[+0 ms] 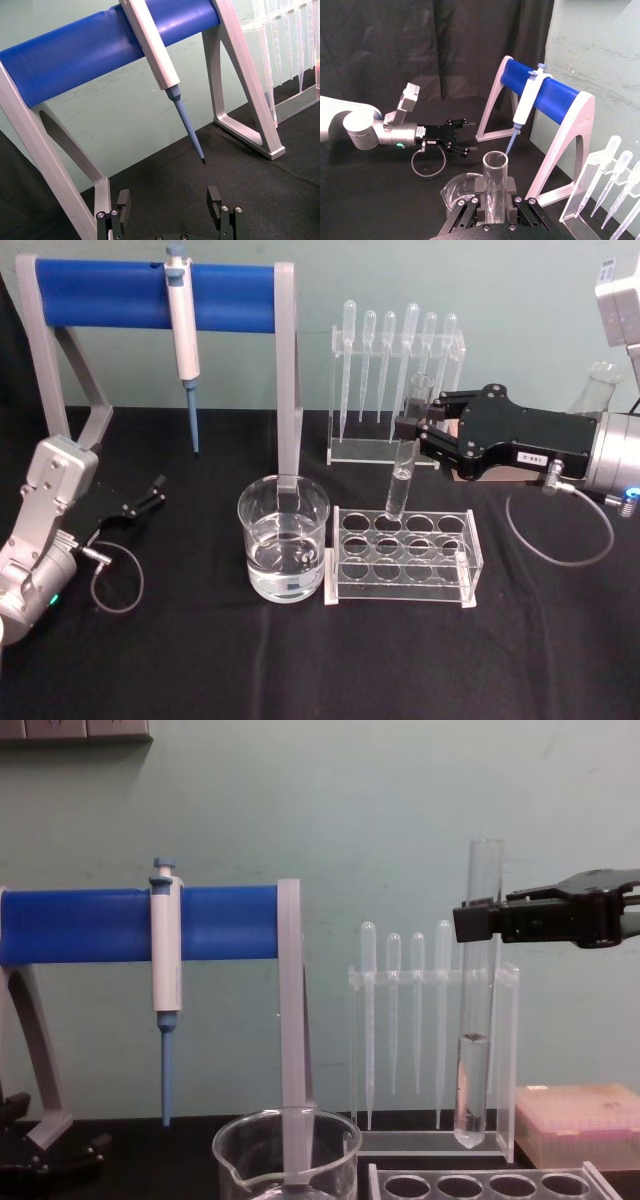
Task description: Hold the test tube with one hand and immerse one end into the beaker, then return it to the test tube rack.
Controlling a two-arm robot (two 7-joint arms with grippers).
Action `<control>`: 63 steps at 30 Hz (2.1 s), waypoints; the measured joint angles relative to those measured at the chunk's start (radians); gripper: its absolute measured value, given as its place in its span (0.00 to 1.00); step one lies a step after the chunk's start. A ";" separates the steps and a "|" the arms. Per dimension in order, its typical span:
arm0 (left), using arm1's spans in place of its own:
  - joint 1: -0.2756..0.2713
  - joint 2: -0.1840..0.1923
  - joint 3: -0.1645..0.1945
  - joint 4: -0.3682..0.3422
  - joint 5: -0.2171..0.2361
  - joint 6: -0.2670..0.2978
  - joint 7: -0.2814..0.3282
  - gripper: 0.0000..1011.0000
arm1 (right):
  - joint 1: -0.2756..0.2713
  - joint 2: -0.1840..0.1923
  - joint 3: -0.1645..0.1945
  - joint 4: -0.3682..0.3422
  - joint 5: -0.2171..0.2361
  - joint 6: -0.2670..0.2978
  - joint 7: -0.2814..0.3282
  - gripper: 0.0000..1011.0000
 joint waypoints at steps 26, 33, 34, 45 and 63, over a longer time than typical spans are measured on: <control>0.000 0.000 0.000 0.000 0.000 0.000 0.000 0.99 | 0.131 -0.070 -0.089 -0.006 0.002 0.009 0.005 0.22; 0.000 0.000 0.000 0.000 0.000 0.000 0.000 0.99 | 0.173 -0.145 -0.141 0.065 -0.010 -0.015 -0.008 0.22; 0.000 0.000 0.000 0.000 0.000 0.000 0.000 0.99 | 0.175 -0.150 -0.145 0.072 -0.013 -0.019 -0.009 0.22; 0.000 0.000 0.000 0.000 0.000 0.000 0.000 0.99 | 0.194 -0.210 -0.199 0.155 -0.036 -0.051 0.012 0.22; 0.000 0.000 0.000 0.000 0.000 0.000 0.000 0.99 | 0.151 -0.254 -0.240 0.256 -0.090 -0.114 0.030 0.22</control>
